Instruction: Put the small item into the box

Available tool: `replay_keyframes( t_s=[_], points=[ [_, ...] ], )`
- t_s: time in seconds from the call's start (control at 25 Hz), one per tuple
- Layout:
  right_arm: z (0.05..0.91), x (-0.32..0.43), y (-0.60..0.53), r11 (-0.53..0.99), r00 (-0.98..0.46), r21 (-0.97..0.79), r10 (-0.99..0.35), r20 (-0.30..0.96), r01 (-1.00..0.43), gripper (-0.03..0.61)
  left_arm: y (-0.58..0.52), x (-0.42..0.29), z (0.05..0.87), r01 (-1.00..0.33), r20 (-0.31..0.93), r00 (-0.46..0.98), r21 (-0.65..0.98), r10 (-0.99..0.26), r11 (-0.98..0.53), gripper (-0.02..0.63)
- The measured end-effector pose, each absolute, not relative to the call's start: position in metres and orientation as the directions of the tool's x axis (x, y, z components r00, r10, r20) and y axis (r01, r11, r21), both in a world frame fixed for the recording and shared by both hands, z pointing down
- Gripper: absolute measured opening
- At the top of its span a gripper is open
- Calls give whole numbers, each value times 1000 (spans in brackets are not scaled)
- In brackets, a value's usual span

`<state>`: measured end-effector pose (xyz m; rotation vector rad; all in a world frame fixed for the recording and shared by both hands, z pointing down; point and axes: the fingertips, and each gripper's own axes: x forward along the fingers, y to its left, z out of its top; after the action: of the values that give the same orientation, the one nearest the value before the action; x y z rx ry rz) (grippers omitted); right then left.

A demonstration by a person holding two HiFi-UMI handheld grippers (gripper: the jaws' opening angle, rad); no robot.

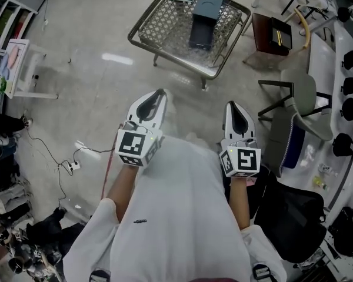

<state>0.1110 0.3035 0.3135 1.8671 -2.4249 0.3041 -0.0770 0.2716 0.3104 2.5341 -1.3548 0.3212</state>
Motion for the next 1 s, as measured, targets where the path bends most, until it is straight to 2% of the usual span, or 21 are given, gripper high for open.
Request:
replay_keyframes(
  t_s=[0.44,1.0],
  points=[
    [314,91,192,243,-254,-78,-946,201,-967,3,150,-93,310,-819,304,568,124,-765,-560,49],
    [308,52,45,120,-136,-80,-962,235,-990,2,-7,-116,305,-715,286,696,191,-659,-672,49]
  ],
)
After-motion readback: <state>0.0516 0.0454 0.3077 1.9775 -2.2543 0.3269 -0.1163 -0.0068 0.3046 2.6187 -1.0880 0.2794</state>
